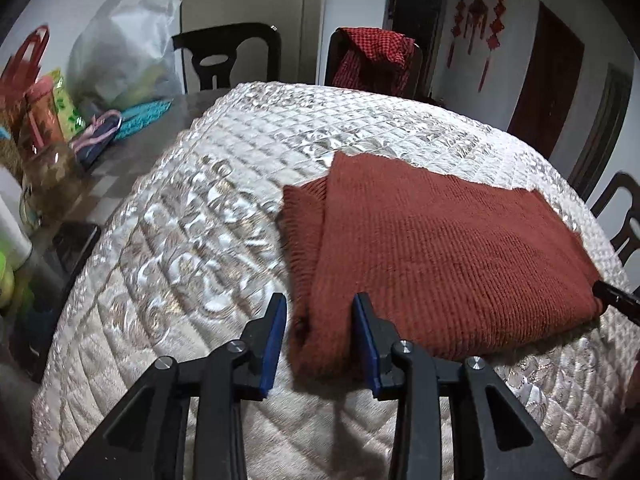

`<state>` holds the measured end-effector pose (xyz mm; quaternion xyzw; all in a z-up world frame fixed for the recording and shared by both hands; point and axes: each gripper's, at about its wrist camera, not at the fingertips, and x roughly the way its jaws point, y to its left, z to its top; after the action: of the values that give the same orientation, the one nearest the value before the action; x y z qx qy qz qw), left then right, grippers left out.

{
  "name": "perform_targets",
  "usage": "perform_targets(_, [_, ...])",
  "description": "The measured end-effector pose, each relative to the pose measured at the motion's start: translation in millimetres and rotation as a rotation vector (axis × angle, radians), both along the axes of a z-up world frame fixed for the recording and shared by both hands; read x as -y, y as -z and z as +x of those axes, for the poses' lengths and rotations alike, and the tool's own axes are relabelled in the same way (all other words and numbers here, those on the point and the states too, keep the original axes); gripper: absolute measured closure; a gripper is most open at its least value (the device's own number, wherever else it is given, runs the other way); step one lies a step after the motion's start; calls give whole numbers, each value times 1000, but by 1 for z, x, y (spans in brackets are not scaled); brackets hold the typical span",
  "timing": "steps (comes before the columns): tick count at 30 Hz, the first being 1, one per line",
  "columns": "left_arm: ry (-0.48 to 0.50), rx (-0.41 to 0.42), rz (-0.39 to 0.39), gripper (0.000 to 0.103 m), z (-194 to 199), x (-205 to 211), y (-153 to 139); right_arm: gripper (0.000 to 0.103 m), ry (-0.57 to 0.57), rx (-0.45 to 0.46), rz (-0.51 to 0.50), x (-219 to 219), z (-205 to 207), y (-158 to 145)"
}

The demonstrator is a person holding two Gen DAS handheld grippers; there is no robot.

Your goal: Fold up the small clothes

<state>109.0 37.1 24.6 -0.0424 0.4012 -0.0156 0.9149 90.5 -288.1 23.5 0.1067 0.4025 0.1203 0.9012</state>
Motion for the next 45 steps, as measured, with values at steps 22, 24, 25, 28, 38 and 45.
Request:
perform_targets(22, [-15,-85,-328,56,-18,-19,10,57,31,-135,375,34,-25,25])
perform_targets(24, [-24,-88,-348,56,-13,-20,11,57,41,-146,415,36,-19,28])
perform_targets(25, [-30,-85,-361,56,-11,-21,12,57,47,-148,433,38,-17,29])
perform_targets(28, [-51,-80,-403,56,-7,-25,13,57,62,-161,505,41,-9,33])
perform_targets(38, [-74,-58,-406,59,-2,-26,11,57,104,-159,582,45,5,33])
perform_targets(45, [-53,-49,-378,83,1,-21,9,84,150,-183,567,52,13,40])
